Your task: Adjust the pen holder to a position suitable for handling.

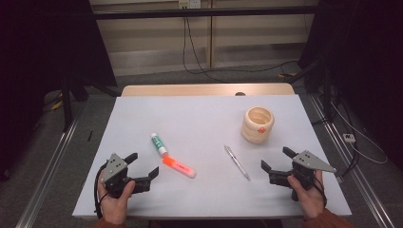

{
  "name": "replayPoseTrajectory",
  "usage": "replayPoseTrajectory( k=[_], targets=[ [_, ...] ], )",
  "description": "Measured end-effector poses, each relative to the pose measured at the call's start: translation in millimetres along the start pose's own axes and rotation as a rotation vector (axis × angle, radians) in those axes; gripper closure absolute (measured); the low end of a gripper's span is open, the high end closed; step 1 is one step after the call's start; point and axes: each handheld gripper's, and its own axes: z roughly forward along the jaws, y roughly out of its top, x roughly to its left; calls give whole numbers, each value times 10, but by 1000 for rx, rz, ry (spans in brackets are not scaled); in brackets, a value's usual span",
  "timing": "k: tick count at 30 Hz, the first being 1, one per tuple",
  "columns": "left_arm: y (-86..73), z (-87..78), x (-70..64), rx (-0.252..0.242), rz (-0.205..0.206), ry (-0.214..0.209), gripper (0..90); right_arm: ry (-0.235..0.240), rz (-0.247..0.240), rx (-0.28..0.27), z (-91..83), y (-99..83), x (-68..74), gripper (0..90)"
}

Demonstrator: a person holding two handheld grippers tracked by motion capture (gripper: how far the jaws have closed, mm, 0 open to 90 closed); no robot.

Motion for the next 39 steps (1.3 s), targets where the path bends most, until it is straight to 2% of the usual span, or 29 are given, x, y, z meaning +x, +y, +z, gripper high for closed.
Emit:
replayPoseTrajectory(
  k=[6, 12, 15, 21, 26, 31, 35, 37, 39],
  targets=[
    [-15, 23, 0, 28, -8, -2, 60, 13, -2, 14, 7, -2, -10, 35],
    [-16, 19, -4, 28, -6, -4, 60, 28, -8, 22, 2, 1, -8, 34],
    [-17, 9, -12, 26, 5, -9, 60, 21, 14, 30, 14, 13, -43, 35],
    [-18, 11, -18, 31, 11, -19, 60, 32, 0, 55, 36, 53, -63, 35],
    [-15, 20, -32, 35, 16, -19, 60, 26, -1, 33, 19, 98, -90, 42],
    [-17, 40, -35, 41, 19, -15, 60, 26, -14, 42, 50, 184, -133, 35],
    [-20, 43, -36, 45, 21, -14, 60, 51, -38, 60, 111, 270, -197, 58],
    [-19, 39, -35, 45, 23, -16, 60, 33, -34, 66, 142, 316, -228, 87],
    [-18, 35, -29, 45, 30, -15, 60, 18, -40, 81, 179, 373, -254, 80]
  ],
)
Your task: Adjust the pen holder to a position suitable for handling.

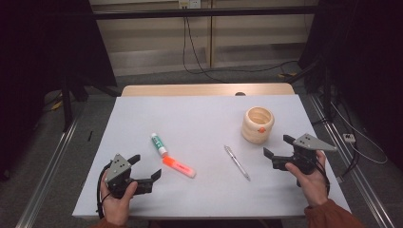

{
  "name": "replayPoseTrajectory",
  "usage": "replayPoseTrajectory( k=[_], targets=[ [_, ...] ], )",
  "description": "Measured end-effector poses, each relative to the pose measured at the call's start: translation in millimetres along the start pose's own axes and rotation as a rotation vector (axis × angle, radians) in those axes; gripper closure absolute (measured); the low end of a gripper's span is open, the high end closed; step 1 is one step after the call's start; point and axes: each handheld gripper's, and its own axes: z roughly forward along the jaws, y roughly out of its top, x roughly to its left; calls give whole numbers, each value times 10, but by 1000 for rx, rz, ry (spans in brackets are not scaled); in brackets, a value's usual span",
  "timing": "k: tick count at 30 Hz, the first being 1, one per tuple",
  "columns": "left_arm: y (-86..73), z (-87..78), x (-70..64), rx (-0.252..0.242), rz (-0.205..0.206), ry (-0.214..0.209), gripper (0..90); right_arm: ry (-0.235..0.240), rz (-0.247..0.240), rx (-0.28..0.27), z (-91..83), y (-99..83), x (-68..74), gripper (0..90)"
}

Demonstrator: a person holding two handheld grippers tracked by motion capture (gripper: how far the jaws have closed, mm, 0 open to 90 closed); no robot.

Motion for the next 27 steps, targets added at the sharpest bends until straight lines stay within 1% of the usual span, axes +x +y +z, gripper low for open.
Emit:
replayPoseTrajectory(
  k=[3, 4, 6, 9, 10, 12, 15, 18, 19, 21, 23, 25, 26, 27],
  targets=[
    [2, 0, 2, 1, 3, 7, 60, 17, 19, 28, 56, 100, -66, 81],
    [2, 5, 3, 0, -2, 7, 60, 8, 28, 31, 89, 124, -90, 81],
    [1, 12, 1, 4, -4, 4, 60, -11, 23, 64, 165, 168, -143, 81],
    [3, 11, -1, 1, 1, 3, 60, 4, 57, 99, 250, 251, -242, 107],
    [1, 11, 0, 2, -2, 3, 60, 14, 66, 103, 265, 286, -282, 118],
    [-1, 14, 7, 4, -5, 2, 60, 16, 86, 103, 289, 357, -353, 116],
    [7, 24, 9, 0, -4, 2, 60, -3, 82, 103, 331, 465, -426, 117],
    [9, 31, 7, 2, 2, -1, 60, -23, 62, 108, 398, 561, -488, 119],
    [8, 31, 11, 5, 7, 0, 60, -20, 59, 111, 426, 591, -516, 122],
    [4, 27, 13, 6, 3, 1, 60, -22, 49, 114, 491, 639, -571, 110],
    [1, 22, 16, 6, -1, 2, 60, -16, 46, 130, 574, 674, -631, 96],
    [-3, 20, 19, 7, -1, 4, 60, -25, 34, 151, 659, 694, -679, 107],
    [-6, 17, 17, 7, -3, 4, 60, -33, 38, 160, 701, 700, -704, 119],
    [-6, 16, 16, 7, -3, 4, 60, -31, 42, 176, 739, 706, -723, 133]
  ],
)
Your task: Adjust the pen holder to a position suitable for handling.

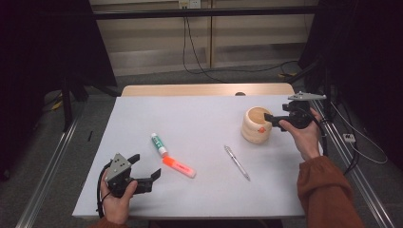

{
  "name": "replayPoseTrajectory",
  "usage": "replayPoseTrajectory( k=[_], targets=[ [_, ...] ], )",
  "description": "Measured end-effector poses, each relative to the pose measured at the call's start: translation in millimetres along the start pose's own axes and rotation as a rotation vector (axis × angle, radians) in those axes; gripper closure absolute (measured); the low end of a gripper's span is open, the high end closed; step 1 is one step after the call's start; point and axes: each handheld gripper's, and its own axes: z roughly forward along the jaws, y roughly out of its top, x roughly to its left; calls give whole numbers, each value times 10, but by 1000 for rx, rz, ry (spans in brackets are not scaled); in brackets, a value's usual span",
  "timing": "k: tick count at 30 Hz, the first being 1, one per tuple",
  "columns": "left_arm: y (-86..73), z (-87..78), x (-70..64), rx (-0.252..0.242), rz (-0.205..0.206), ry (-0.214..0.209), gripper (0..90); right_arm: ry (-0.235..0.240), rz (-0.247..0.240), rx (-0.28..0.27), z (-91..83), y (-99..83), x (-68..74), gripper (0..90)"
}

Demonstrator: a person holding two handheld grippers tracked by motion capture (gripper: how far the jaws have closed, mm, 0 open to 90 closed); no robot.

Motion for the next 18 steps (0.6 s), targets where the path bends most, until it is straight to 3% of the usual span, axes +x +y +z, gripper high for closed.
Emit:
replayPoseTrajectory(
  k=[9, 13, 15, 18],
  targets=[
    [-1, 13, -6, 5, -3, -5, 60, 15, 4, 24, 214, 68, -97, 296],
    [-3, 13, -5, 7, -6, -6, 60, 22, -8, 81, 318, 72, -91, 377],
    [-5, 15, -4, 2, -7, -9, 60, 34, 13, 87, 355, 59, -89, 430],
    [-4, 13, 0, 7, -3, -10, 60, 27, -5, 111, 417, 49, -76, 476]
  ],
)
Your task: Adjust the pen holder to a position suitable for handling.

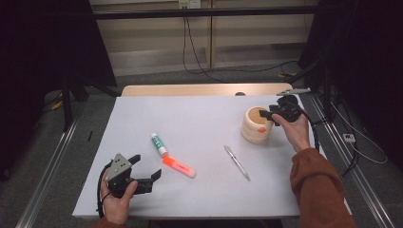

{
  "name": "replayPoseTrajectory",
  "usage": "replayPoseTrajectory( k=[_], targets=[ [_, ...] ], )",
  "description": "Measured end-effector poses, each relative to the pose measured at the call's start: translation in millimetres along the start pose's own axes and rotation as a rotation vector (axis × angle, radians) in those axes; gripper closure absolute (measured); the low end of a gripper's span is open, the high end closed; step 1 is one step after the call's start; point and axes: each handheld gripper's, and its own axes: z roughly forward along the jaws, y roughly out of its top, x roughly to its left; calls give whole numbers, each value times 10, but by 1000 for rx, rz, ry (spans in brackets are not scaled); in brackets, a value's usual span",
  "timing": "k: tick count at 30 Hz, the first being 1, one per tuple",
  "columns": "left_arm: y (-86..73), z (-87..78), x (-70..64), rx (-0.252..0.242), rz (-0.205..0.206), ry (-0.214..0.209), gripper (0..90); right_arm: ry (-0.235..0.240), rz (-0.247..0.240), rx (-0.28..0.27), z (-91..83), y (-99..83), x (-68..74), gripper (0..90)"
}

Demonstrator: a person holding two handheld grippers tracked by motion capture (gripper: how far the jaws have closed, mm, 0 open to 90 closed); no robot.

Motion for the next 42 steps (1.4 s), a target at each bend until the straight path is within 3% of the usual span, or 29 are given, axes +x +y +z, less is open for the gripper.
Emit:
replayPoseTrajectory(
  k=[8, 13, 17, 20, 42],
  targets=[
    [-2, 4, 3, 2, 2, -2, 60, 12, -1, 13, 84, 47, -2, 633],
    [0, 5, 1, 7, 2, -3, 60, -6, -3, 12, 89, 39, 2, 711],
    [-2, 10, 1, 5, 0, -5, 60, -12, 3, 18, 66, 42, 5, 730],
    [-4, 11, -1, 6, -3, -5, 60, -6, 46, 11, 34, 35, -2, 733],
    [-1, 11, -2, 6, 0, -6, 60, 12, 7, -53, -252, 127, 128, 737]
  ],
)
